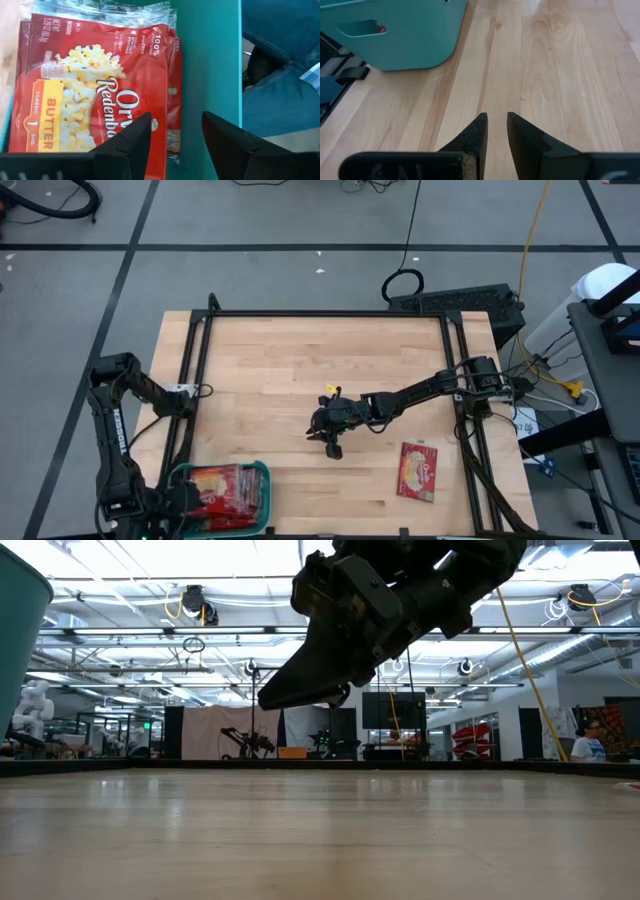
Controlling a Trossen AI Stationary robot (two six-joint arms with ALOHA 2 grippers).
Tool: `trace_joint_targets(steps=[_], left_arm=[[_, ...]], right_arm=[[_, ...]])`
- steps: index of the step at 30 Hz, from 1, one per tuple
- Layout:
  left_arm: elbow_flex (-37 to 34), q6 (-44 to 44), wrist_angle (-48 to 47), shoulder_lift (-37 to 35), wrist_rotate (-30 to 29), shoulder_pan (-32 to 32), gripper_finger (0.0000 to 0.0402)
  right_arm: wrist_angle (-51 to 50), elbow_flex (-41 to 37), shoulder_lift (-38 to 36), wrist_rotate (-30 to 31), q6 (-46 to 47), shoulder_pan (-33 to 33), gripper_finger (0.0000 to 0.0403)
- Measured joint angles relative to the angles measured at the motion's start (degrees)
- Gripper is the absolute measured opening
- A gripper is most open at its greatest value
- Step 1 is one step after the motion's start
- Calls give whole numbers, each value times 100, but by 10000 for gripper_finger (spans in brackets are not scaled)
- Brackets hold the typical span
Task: Sort popcorn bags into baskets
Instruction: Put the red popcorn bag into the blue container
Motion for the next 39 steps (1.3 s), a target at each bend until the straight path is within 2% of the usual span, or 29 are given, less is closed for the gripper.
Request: trace_joint_targets(steps=[7,13,18,24,26,33,39], left_arm=[[0,690,30,-135,-84,320,129],[0,1736,6,-491,-1032,935,92],[0,2779,-127,-554,-1826,1611,78],[0,4082,87,-555,-2483,2476,76],[0,4357,226,-555,-2716,2724,76],[0,4658,754,-525,-2912,3415,76],[0,5007,845,-516,-2531,3799,76]], right_arm=[[108,0,0,0,0,0,68],[-458,2,-370,63,149,228,68],[-1947,2,-1130,995,598,855,68],[-3728,4,-1806,2274,2422,1866,69],[-4222,7,-1887,2455,3147,2217,69],[-5628,7,-1902,2258,5411,3290,69],[-6650,7,-1900,1730,6731,4099,68]])
